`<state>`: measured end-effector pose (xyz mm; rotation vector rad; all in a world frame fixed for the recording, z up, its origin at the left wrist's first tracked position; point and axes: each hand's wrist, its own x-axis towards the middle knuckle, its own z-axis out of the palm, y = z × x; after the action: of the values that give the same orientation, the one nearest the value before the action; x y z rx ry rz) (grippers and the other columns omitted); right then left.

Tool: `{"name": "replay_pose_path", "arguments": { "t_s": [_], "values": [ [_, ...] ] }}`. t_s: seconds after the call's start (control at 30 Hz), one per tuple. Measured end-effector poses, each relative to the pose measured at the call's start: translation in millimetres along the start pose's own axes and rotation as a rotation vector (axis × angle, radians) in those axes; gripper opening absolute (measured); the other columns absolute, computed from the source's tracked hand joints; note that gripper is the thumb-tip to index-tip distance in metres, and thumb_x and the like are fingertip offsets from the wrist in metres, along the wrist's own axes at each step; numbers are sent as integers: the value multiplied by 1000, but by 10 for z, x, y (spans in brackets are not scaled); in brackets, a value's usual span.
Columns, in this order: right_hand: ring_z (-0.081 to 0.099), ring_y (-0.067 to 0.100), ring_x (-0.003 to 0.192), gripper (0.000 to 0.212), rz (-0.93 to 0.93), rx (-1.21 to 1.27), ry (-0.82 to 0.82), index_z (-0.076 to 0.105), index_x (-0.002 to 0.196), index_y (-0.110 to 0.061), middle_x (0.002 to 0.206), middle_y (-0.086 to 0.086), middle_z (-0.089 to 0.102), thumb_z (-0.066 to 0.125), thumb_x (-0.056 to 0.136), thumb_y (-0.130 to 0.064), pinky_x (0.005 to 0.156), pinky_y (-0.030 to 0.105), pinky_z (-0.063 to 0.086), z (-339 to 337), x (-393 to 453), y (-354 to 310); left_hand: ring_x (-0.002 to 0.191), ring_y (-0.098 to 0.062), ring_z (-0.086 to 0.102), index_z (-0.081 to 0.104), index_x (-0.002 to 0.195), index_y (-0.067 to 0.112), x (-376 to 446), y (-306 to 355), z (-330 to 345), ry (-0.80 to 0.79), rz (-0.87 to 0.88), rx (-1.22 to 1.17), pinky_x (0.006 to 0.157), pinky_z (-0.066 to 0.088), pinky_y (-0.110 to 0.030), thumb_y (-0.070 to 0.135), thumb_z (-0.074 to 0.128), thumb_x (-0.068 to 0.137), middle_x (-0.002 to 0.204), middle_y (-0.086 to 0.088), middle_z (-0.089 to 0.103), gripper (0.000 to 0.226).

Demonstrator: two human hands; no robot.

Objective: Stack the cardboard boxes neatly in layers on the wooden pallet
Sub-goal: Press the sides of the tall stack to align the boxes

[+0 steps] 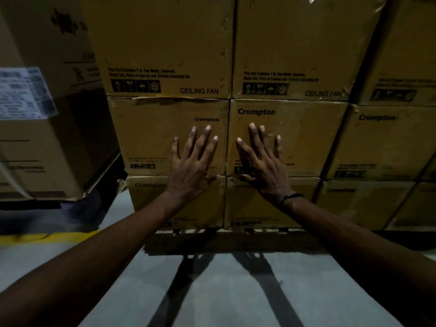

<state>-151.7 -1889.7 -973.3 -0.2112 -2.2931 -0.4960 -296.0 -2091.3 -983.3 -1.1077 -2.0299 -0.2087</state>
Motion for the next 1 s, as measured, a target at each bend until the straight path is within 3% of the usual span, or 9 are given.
{"name": "replay_pose_path", "arguments": {
  "t_s": [0.43,0.63,0.73,0.83,0.9,1.0],
  "values": [
    [-4,36,157,115,25,20,-34,18,164,-19,171,17,-2,83,74,-49,122,68,11,3,32,-46,158,-35,2,20,163,20,21,76,-71,2,-33,-27,116,20,-72,68,72,76,172,-8,5,112],
    [-2,40,157,117,33,53,-62,21,163,-14,170,20,0,89,71,-40,120,69,17,-99,31,-124,157,-36,3,21,163,20,64,182,-212,-145,-98,18,111,29,-73,60,80,73,172,-10,2,114],
    [6,41,156,106,3,38,-75,28,161,-13,170,20,6,86,76,-40,121,62,21,-188,21,-105,151,-37,17,32,156,20,117,184,-303,-171,-126,22,103,36,-73,62,87,63,168,-12,17,116],
    [7,32,158,92,-37,36,-24,29,161,-14,171,12,7,79,87,-38,121,58,27,-335,155,3,141,-36,29,36,152,18,251,105,-440,-64,-102,-27,100,41,-72,64,84,64,161,-14,27,110],
    [3,28,159,94,-13,42,3,22,163,-13,172,10,2,75,90,-40,122,57,25,-487,328,100,145,-36,26,31,155,17,369,56,-567,32,-66,-45,104,34,-73,63,81,69,164,-13,23,109],
    [-9,26,158,94,17,62,-14,1,164,-11,171,9,-11,56,100,-52,127,55,12,-632,541,175,158,-35,0,12,164,19,581,-27,-727,71,-53,-44,116,12,-75,68,64,83,172,-12,-2,108]
  ]
}}
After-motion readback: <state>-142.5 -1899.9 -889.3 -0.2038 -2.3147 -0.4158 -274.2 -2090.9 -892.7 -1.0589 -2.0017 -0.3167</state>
